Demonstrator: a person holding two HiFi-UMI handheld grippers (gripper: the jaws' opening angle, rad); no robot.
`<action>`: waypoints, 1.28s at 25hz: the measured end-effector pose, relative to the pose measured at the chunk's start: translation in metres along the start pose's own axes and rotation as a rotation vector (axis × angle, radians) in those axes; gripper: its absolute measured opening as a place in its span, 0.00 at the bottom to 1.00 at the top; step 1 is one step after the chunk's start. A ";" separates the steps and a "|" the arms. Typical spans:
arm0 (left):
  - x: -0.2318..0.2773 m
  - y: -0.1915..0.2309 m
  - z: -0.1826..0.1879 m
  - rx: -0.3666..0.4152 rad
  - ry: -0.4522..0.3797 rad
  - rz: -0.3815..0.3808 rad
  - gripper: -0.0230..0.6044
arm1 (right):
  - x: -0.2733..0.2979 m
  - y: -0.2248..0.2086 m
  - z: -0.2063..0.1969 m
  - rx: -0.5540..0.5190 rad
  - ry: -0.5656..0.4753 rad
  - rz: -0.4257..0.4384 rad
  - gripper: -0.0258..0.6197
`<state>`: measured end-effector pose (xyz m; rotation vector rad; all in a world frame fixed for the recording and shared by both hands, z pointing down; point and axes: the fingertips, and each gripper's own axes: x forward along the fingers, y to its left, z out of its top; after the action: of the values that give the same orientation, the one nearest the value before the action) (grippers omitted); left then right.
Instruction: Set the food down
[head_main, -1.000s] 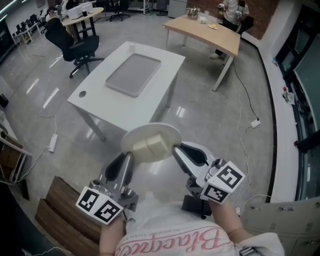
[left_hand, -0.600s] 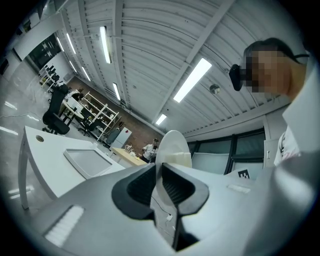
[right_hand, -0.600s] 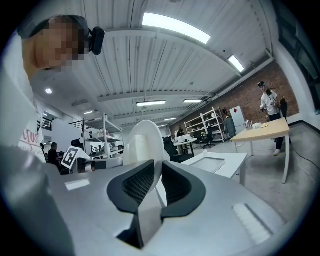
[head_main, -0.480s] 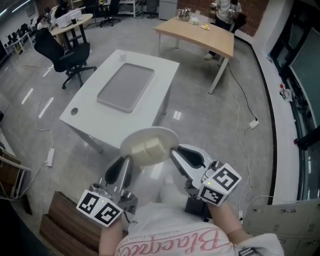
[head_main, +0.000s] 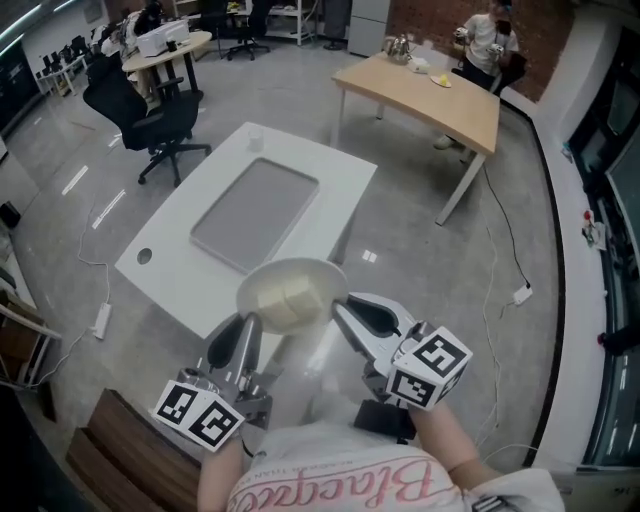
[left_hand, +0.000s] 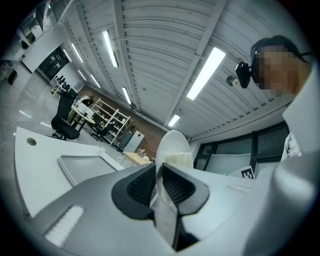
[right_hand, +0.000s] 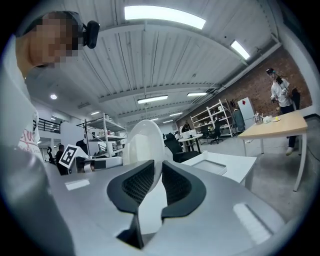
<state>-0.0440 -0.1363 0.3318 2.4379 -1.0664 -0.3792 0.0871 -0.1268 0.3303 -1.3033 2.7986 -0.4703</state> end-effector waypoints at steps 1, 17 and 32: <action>0.010 0.002 0.001 0.000 -0.001 0.021 0.11 | 0.005 -0.010 0.004 -0.004 0.013 0.008 0.12; 0.093 0.086 -0.013 -0.042 0.070 0.335 0.13 | 0.097 -0.102 -0.013 -0.063 0.215 0.060 0.14; 0.163 0.244 -0.066 -0.151 0.265 0.513 0.13 | 0.238 -0.197 -0.092 0.055 0.462 -0.014 0.15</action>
<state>-0.0603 -0.3851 0.5003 1.9239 -1.4224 0.0313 0.0652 -0.4009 0.4989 -1.3505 3.1022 -0.9541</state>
